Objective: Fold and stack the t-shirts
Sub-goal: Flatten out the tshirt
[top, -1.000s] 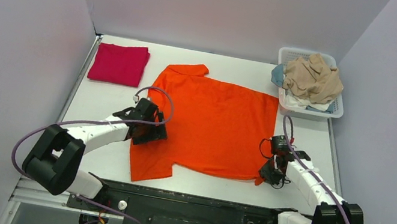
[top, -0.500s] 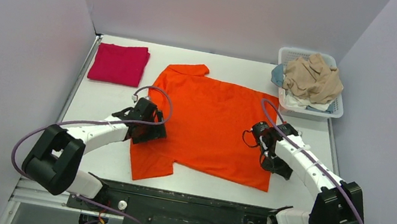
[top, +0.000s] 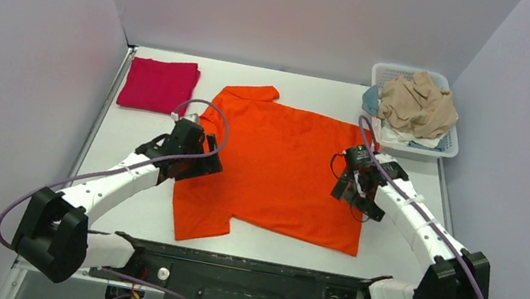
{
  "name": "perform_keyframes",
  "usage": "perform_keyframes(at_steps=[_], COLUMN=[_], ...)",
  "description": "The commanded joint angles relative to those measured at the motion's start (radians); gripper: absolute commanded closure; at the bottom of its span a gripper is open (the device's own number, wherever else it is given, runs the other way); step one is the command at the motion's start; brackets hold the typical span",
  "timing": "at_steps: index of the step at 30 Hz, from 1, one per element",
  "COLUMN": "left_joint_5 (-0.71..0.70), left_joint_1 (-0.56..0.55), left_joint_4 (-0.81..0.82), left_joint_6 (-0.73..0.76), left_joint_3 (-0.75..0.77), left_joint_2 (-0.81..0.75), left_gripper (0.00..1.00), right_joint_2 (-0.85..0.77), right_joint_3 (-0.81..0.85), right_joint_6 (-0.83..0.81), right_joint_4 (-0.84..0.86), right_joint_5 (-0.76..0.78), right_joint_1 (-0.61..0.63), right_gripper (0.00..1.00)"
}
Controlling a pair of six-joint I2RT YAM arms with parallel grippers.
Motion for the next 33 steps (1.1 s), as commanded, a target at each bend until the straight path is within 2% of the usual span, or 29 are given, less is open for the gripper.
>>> perform_keyframes(at_steps=[1,7,11,14,19,22,26,29,33], left_joint_5=[-0.024,-0.047,-0.03,-0.024,0.008,0.026,0.105,0.118,0.132], left_joint_1=[0.016,0.091,0.141,0.157,0.165,0.166,0.164,0.162,0.161], left_joint_4=[0.051,0.078,0.085,0.045,0.043,0.005,-0.058,-0.084,0.029], left_joint_6=[0.05,0.124,0.167,0.205,0.255,0.289,0.308,0.288,0.243], left_joint_3=[0.174,0.396,0.554,0.688,0.943,1.116,1.268,1.26,1.024], left_joint_2=[0.072,0.338,0.53,0.672,0.814,0.913,1.028,1.056,0.958], left_gripper=[0.07,0.07,0.07,0.07,0.07,0.07,0.07,0.07,0.07], right_joint_2=[0.132,0.442,0.576,0.626,0.708,0.718,0.729,0.73,0.697], right_joint_3=[0.103,0.319,0.443,0.521,0.691,0.702,0.675,0.628,0.531], right_joint_6=[-0.073,-0.151,-0.177,-0.215,-0.263,-0.257,-0.254,-0.245,-0.259], right_joint_4=[0.272,0.336,0.349,0.369,0.409,0.435,0.435,0.429,0.44], right_joint_5=[-0.147,-0.139,-0.166,-0.194,-0.301,-0.356,-0.378,-0.383,-0.372], right_joint_1=[-0.053,-0.075,-0.097,-0.097,-0.097,-0.093,-0.086,-0.077,-0.046], right_gripper=[0.12,0.12,0.13,0.14,0.15,0.15,0.15,0.15,0.15])
